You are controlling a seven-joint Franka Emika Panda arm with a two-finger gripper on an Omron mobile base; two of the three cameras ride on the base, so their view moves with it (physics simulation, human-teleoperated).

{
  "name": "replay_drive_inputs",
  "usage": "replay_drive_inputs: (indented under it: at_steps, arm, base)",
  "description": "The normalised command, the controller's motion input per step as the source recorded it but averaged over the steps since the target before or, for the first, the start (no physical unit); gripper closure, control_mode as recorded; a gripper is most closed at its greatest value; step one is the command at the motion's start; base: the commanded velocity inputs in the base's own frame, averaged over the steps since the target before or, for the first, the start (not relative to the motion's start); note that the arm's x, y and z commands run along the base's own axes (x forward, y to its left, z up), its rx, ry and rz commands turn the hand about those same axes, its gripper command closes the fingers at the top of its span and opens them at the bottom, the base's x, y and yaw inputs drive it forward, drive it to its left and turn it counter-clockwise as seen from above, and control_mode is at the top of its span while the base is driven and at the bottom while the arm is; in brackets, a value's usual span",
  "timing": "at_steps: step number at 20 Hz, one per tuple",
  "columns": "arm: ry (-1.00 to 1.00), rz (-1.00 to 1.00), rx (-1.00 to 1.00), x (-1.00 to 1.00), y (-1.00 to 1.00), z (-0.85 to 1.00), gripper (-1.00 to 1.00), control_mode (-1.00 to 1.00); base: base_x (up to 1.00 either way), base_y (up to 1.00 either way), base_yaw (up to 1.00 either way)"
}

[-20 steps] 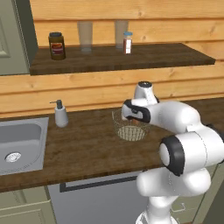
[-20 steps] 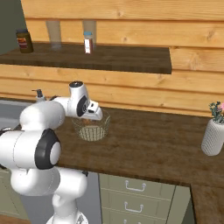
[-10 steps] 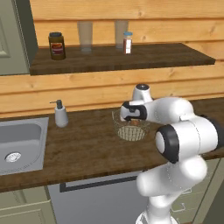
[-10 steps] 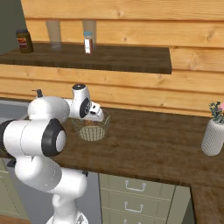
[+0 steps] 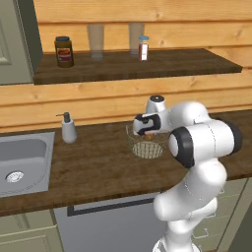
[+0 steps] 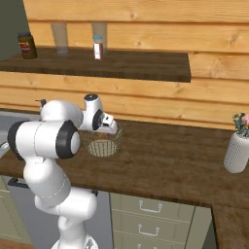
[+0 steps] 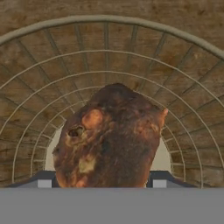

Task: Open the cabinet, pick up the bread from the cabinet and place it in the basket. Then move the basket to the dining counter.

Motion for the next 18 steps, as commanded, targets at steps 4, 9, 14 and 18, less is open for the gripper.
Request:
replay_drive_inputs:
  at_steps: [4, 9, 14, 18]
  arm:
    - [0.0, -0.02, 0.0, 0.28, 0.08, -0.16, -1.0, -1.0]
    - [0.0, -0.01, 0.0, 0.11, 0.0, -0.1, -1.0, -1.0]
    - [-0.06, 0.0, 0.0, -0.05, 0.0, -0.02, -1.0, -1.0]
    - [-0.06, -0.01, 0.01, -0.44, 0.0, 0.19, -1.0, -1.0]
  base:
    - [0.0, 0.0, 0.0]
    - [0.0, 0.0, 0.0]
    - [0.0, 0.0, 0.0]
    - [0.0, 0.0, 0.0]
